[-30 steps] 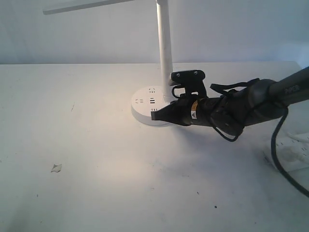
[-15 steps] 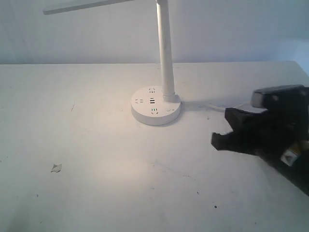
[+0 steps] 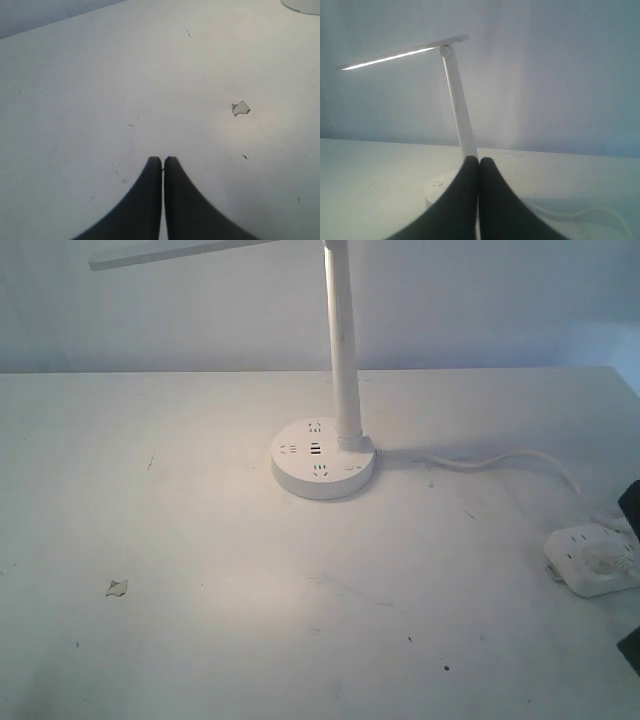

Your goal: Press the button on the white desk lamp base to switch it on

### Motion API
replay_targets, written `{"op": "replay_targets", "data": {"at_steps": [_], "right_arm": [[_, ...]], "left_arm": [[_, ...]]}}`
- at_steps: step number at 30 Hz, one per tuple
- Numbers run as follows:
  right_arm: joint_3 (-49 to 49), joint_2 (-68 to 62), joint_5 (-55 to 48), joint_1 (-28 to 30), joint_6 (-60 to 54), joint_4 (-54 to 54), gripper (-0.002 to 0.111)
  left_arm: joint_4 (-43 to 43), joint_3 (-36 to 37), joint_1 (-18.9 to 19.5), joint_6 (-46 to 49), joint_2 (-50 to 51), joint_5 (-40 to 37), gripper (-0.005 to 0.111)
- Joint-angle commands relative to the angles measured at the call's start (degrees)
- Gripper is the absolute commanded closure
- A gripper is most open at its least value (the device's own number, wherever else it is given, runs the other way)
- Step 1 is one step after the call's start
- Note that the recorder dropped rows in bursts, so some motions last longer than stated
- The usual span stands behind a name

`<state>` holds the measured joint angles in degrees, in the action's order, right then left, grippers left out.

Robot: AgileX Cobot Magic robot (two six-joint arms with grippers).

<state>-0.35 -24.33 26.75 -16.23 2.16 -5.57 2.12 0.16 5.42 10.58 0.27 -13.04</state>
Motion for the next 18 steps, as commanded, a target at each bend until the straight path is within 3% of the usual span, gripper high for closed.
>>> {"op": "replay_targets", "data": {"at_steps": [1, 5, 18], "right_arm": [[0.35, 0.34, 1.90, 0.20, 0.93, -0.22, 0.108], [0.35, 0.34, 2.05, 0.20, 7.09, 0.05, 0.108], [0.35, 1.09, -1.94, 0.47, 5.43, 0.53, 0.108]], "left_arm": [[0.37, -0.16, 0.11, -0.04, -0.27, 0.16, 0.106], [0.37, -0.16, 0.11, -0.04, -0.27, 0.16, 0.106], [0.37, -0.16, 0.11, -0.04, -0.27, 0.16, 0.106]]}}
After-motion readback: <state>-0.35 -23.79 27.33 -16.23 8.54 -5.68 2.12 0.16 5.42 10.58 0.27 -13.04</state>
